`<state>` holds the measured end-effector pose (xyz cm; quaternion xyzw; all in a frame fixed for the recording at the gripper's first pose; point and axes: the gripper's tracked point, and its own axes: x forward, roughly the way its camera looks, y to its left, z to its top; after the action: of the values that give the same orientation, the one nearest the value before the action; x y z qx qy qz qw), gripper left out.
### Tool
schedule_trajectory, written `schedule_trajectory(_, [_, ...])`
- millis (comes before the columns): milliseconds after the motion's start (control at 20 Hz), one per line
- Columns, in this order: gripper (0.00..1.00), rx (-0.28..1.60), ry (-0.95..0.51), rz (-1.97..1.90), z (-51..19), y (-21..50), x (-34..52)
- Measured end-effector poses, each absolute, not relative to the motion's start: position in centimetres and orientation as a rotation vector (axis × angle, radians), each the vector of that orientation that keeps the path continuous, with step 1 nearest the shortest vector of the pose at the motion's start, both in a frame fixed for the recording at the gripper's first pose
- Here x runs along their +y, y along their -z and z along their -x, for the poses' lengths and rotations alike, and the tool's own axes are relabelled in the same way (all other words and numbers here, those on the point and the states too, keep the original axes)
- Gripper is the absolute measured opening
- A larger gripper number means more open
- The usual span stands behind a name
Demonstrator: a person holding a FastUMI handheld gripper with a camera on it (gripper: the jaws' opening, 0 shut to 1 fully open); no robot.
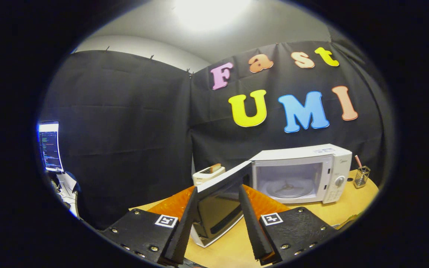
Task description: Open the microwave, put the food inside, and close the microwave door.
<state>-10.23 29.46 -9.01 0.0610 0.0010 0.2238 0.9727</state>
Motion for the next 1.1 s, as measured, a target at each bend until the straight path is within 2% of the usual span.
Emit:
schedule_trajectory(650, [0.67, 0.011, -0.058, -0.119, 9.4, 10.9, 9.1])
schedule_trajectory(1100, [0.67, 0.129, 0.083, -0.247, 12.7, 17.0, -0.3])
